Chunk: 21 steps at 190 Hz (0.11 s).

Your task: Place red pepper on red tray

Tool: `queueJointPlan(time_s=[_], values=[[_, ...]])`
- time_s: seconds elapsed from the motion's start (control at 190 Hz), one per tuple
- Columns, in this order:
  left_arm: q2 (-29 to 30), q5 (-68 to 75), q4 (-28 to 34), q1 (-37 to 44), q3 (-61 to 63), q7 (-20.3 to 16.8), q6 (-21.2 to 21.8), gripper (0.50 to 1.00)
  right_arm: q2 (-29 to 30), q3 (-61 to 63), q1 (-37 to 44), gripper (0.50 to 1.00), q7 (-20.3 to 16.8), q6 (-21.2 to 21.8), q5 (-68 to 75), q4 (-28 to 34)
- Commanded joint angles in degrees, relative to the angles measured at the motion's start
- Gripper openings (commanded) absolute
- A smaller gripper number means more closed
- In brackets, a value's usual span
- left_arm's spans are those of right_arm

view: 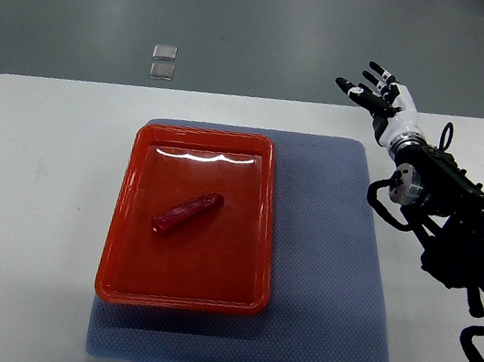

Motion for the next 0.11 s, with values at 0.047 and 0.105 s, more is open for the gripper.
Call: queueJointPlan(time_s=[0.047, 0.105], values=[[0.0, -0.1, 0.0, 0.0, 0.0, 0.0, 0.0, 1.000, 0.3, 1.1, 0.1, 0.919, 0.1, 0.3, 0.0, 0.2], [0.0, -0.1, 0.0, 0.0, 0.0, 0.0, 0.0, 1.000, 0.2, 0.9, 0.1, 0.919, 0.1, 0.3, -0.4, 0.4]])
